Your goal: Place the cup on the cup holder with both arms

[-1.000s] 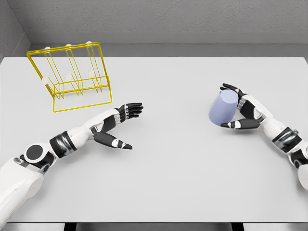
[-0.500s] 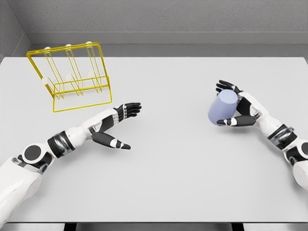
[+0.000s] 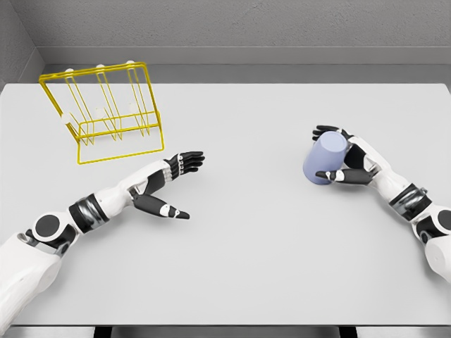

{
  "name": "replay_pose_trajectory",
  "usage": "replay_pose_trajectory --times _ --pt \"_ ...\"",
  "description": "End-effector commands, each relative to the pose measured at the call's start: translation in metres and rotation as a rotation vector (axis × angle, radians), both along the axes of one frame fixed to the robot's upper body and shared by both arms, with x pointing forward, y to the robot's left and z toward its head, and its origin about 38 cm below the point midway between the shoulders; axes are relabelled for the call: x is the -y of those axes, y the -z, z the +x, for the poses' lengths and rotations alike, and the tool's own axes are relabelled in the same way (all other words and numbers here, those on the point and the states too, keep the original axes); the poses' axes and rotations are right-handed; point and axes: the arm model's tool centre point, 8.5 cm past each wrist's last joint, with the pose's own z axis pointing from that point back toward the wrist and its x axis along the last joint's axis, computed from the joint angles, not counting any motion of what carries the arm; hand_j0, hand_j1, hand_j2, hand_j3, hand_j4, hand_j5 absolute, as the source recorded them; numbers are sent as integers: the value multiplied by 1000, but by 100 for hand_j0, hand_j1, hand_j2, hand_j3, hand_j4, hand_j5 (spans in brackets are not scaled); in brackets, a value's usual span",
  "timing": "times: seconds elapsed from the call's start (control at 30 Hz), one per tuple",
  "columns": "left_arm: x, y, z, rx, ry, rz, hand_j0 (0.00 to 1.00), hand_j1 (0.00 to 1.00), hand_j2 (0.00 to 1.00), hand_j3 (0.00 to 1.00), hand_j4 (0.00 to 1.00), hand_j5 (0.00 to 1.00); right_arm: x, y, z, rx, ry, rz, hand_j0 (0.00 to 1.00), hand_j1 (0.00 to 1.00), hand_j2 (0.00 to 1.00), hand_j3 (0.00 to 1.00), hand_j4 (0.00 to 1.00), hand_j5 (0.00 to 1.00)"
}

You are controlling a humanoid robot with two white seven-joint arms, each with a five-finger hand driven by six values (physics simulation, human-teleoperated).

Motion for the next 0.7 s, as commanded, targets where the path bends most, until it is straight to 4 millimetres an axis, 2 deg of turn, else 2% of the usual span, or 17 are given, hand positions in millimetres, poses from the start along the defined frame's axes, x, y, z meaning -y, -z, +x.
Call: replay_pose_trajectory --times 0.0,0.3,0.67 --pt "-2 1 0 -7 -6 -4 100 100 100 100 100 100 0 2 -1 -5 -4 -12 72 72 72 72 72 72" --pt "-2 1 0 -6 -6 -6 100 100 100 100 100 100 1 -1 0 5 -9 -24 70 70 70 70 70 70" --pt "-2 0 -1 -3 -2 -6 100 100 100 100 100 100 -7 -26 13 67 -36 -12 70 70 70 70 70 70"
